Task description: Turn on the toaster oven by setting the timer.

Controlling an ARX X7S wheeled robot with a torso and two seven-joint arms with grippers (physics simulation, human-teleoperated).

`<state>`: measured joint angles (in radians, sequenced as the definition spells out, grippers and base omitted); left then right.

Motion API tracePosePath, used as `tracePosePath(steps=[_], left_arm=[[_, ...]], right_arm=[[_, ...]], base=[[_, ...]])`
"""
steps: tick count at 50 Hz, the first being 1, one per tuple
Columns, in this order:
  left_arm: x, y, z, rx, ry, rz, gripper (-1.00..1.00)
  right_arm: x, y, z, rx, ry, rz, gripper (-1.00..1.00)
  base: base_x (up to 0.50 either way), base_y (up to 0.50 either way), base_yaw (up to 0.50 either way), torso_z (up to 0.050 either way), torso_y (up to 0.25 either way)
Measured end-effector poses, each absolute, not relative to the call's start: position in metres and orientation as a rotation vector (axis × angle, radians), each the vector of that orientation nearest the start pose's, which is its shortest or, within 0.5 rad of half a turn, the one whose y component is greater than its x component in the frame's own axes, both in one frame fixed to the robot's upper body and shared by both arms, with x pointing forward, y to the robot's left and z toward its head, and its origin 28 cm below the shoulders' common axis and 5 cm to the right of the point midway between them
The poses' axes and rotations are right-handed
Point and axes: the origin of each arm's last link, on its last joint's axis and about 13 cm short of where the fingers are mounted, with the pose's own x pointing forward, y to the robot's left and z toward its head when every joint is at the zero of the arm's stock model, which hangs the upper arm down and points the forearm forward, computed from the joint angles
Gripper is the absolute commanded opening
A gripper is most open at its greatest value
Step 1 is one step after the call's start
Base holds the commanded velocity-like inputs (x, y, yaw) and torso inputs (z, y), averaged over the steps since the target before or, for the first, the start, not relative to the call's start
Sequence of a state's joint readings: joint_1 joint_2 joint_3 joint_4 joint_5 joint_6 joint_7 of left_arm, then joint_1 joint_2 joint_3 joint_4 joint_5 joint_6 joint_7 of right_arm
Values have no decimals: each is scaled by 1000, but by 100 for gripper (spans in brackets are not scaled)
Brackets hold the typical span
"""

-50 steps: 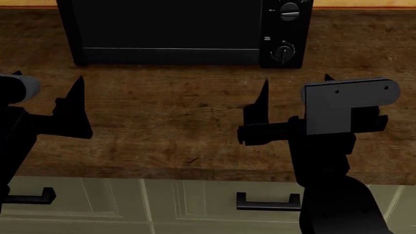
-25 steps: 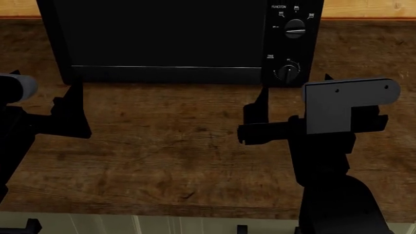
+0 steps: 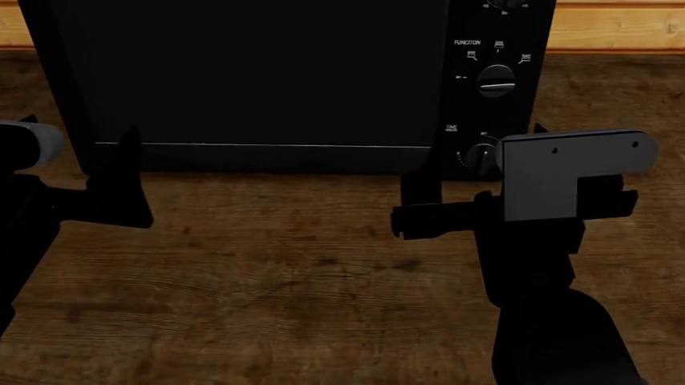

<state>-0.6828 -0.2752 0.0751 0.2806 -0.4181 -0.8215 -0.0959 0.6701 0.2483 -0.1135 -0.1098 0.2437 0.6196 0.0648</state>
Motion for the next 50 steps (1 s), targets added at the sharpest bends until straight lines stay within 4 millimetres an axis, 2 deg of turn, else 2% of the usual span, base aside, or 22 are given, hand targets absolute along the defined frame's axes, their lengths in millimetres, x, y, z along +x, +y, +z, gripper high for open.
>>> tracePosePath(steps=[7,23,50], left_arm=[[303,236,199,-4,-100,-131,100],[303,235,199,-5,-96,-134,100],[302,236,198,-7,-93,-137,100]], right_arm=[[322,-131,178,-76,-128,45,100],[321,-132,172,-72,-81,23,100],[335,-141,142,-28,33,-37,100]], base=[[232,0,0,0,0],[0,0,0,0,0],[0,0,0,0,0]])
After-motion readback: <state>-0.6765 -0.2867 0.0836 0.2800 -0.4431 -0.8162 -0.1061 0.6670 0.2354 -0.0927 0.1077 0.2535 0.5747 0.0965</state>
